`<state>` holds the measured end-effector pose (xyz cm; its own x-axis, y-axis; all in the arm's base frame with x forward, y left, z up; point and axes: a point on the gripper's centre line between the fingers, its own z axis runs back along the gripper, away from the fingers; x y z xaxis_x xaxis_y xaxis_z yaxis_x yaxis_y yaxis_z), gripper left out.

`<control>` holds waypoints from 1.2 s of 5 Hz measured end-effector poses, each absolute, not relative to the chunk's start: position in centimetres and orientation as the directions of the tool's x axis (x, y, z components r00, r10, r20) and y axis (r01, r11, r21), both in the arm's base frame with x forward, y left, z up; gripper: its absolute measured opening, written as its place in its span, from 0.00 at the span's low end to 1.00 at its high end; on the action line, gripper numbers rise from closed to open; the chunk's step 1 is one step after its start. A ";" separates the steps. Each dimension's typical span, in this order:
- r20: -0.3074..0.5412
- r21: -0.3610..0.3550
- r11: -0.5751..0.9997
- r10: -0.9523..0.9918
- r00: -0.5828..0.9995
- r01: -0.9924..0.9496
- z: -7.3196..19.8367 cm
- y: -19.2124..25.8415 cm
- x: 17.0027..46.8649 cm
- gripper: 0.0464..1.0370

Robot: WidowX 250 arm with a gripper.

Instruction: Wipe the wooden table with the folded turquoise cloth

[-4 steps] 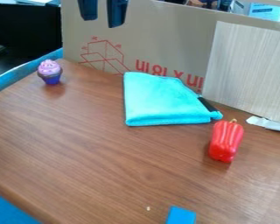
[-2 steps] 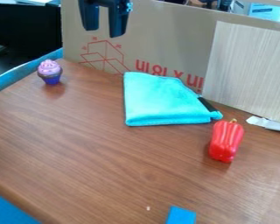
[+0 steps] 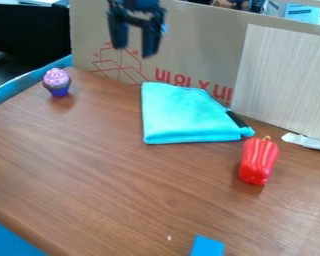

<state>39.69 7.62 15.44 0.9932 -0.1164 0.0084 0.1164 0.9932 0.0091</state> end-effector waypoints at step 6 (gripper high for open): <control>0.114 0.092 0.993 -0.086 0.990 0.075 4.9 4.8 44.6 0.96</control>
<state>44.61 4.79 4.93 0.9897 -0.0855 0.1145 0.0752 0.9929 0.0921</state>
